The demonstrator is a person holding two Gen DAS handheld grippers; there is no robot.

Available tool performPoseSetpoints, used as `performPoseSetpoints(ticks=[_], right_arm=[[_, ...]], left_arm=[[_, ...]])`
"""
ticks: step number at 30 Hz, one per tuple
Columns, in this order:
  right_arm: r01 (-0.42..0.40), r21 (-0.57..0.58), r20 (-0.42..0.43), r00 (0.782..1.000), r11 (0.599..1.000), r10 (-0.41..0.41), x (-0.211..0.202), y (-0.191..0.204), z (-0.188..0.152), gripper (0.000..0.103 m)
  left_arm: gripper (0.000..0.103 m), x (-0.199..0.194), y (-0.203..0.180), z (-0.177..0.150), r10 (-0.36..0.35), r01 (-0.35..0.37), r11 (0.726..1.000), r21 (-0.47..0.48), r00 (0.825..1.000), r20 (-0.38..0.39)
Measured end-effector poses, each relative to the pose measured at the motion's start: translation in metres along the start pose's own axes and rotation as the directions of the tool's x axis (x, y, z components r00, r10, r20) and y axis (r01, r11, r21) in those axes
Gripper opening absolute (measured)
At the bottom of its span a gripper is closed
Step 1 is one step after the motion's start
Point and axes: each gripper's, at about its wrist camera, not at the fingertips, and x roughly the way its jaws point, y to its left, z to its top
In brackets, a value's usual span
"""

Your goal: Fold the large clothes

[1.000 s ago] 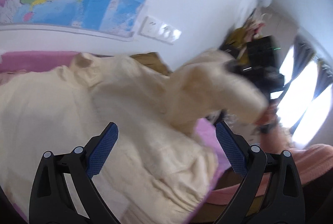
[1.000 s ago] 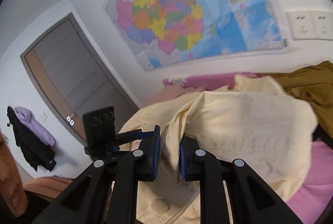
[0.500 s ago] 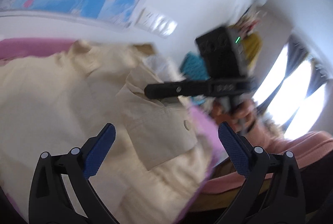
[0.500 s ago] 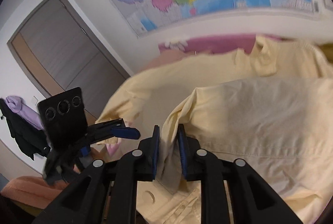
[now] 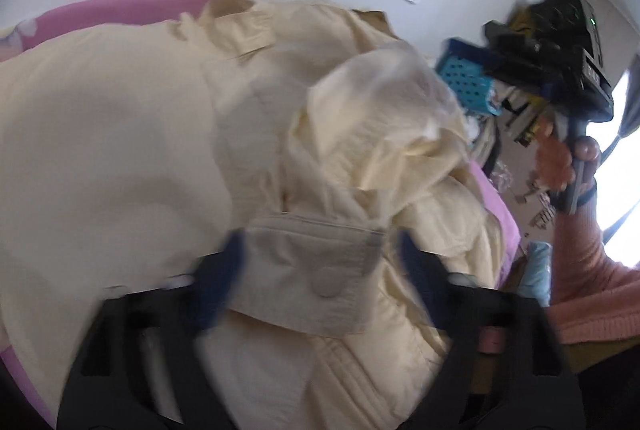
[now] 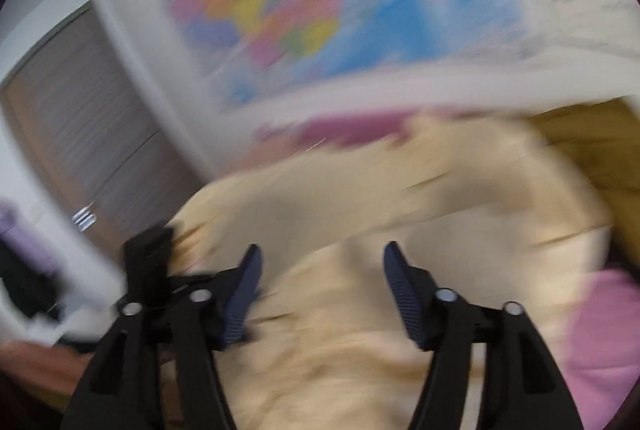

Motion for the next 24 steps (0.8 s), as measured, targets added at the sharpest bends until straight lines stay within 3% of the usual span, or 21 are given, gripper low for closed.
performPoseSetpoints(ticks=[2,3,4,5,6,8,9,11,14,15,16,21,23,24], right_arm=[[0.131,0.027,0.03,0.991,0.991,-0.132,-0.011,-0.026,0.003,0.071],[0.216,0.065,0.026,0.975,0.974,-0.218,-0.013,-0.048,0.003,0.077],[0.246,0.108,0.007,0.969,0.963,-0.248,-0.011,-0.068,0.001,0.08],[0.248,0.155,-0.021,0.969,0.956,-0.248,-0.006,-0.085,-0.002,0.081],[0.254,0.179,-0.043,0.967,0.95,-0.251,-0.002,-0.096,-0.006,0.081],[0.257,0.208,-0.106,0.965,0.944,-0.239,0.019,-0.118,-0.015,0.082],[0.243,0.214,-0.125,0.967,0.946,-0.22,0.028,-0.125,-0.018,0.084],[0.234,0.232,-0.149,0.968,0.944,-0.203,0.043,-0.137,-0.021,0.083],[0.178,0.248,-0.124,0.981,0.952,-0.151,0.046,-0.145,-0.017,0.045],[0.17,0.248,-0.106,0.983,0.954,-0.148,0.041,-0.145,-0.016,0.026],[0.145,0.252,-0.089,0.988,0.957,-0.126,0.036,-0.147,-0.013,0.015],[0.099,0.267,0.031,0.993,0.959,-0.111,0.0,-0.152,0.004,0.01],[0.135,0.304,0.005,0.99,0.943,-0.143,0.008,-0.163,0.002,0.01],[0.157,0.317,-0.027,0.987,0.935,-0.156,0.014,-0.169,-0.002,0.011]], left_arm=[[0.097,0.001,0.001,0.002,-0.043,0.043,0.999,0.0,0.999,-0.01],[0.097,0.004,-0.003,0.004,-0.04,0.04,0.999,0.006,0.999,-0.013],[0.094,0.007,-0.004,0.004,-0.027,0.027,0.999,0.018,0.999,-0.023],[0.089,0.012,-0.005,0.005,-0.023,0.024,0.999,0.025,0.999,-0.036],[0.076,0.017,-0.007,0.005,-0.007,0.009,0.999,0.036,0.999,-0.053],[0.063,0.021,-0.01,0.003,-0.003,0.006,0.999,0.053,0.998,-0.064],[0.045,0.02,-0.01,0.004,-0.032,0.035,0.998,0.053,0.998,-0.055],[0.036,0.015,-0.007,0.009,-0.056,0.057,0.997,0.046,0.998,-0.027],[0.033,0.004,0.003,0.021,-0.016,0.015,0.999,0.029,1.0,0.016],[0.032,0.001,0.006,0.026,-0.007,0.006,1.0,0.021,1.0,0.024],[0.031,-0.004,0.011,0.034,-0.004,0.004,1.0,0.016,0.999,0.04],[0.028,-0.022,0.021,0.073,0.01,-0.013,1.0,0.021,0.99,0.138],[0.04,-0.009,0.027,0.088,0.1,-0.103,0.994,0.021,0.988,0.114],[0.052,0.0,0.033,0.092,0.131,-0.133,0.991,0.013,0.987,0.087]])
